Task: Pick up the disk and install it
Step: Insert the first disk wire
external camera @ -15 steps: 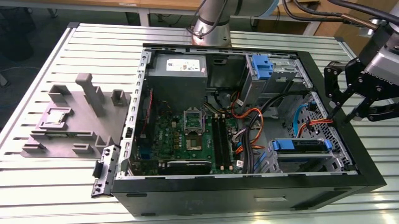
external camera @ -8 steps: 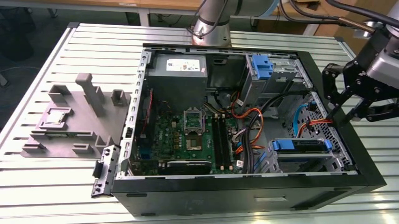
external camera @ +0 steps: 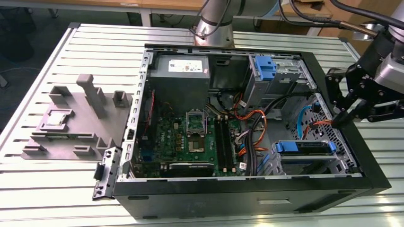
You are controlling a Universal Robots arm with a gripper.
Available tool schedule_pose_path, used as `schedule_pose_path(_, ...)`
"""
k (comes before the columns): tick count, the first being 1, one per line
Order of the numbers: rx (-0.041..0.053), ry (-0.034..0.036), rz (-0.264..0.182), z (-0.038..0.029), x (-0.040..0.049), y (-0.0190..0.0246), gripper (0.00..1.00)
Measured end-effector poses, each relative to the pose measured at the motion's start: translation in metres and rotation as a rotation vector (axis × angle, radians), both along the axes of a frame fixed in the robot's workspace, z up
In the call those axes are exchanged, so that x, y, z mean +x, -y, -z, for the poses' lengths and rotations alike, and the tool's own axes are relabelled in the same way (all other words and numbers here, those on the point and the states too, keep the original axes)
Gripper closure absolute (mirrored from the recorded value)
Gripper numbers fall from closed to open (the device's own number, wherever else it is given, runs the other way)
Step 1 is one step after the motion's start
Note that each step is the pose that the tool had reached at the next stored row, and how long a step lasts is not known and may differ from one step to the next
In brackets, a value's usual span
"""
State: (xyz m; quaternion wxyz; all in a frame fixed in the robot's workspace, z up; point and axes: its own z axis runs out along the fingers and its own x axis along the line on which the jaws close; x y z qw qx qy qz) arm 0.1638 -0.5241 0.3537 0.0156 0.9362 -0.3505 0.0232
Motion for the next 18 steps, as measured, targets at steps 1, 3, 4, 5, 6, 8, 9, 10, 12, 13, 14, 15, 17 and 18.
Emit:
schedule_pose_path(1, 0.0001, -0.0001, 0.000, 0.0000, 0.0000, 0.0000, 0.82)
schedule_pose_path(3, 0.0007, -0.0001, 0.000, -0.0008, 0.0000, 0.0000, 0.83)
schedule_pose_path(4, 0.0006, -0.0001, 0.000, -0.0015, -0.0001, 0.0000, 0.83)
schedule_pose_path(5, 0.0005, -0.0001, 0.000, -0.0023, -0.0004, 0.0000, 0.83)
schedule_pose_path(6, 0.0004, -0.0001, 0.000, -0.0032, -0.0009, 0.0000, 0.83)
schedule_pose_path(8, 0.0006, 0.0000, 0.000, -0.0035, -0.0034, -0.0001, 0.83)
schedule_pose_path(9, 0.0005, 0.0002, 0.000, -0.0036, -0.0065, -0.0001, 0.83)
schedule_pose_path(10, 0.0004, 0.0004, 0.000, -0.0036, -0.0101, 0.0000, 0.83)
schedule_pose_path(12, 0.0002, 0.0005, 0.001, -0.0034, -0.0151, 0.0000, 0.83)
schedule_pose_path(13, 0.0003, 0.0006, 0.008, -0.0029, -0.0156, 0.0000, 0.83)
schedule_pose_path(14, 0.0000, 0.0006, 0.024, -0.0026, -0.0156, 0.0000, 0.83)
schedule_pose_path(15, -0.0002, 0.0006, 0.042, -0.0023, -0.0156, 0.0000, 0.83)
schedule_pose_path(17, -0.0002, 0.0006, 0.078, -0.0014, -0.0156, 0.0000, 0.83)
schedule_pose_path(18, -0.0002, 0.0005, 0.097, -0.0009, -0.0156, 0.0000, 0.83)
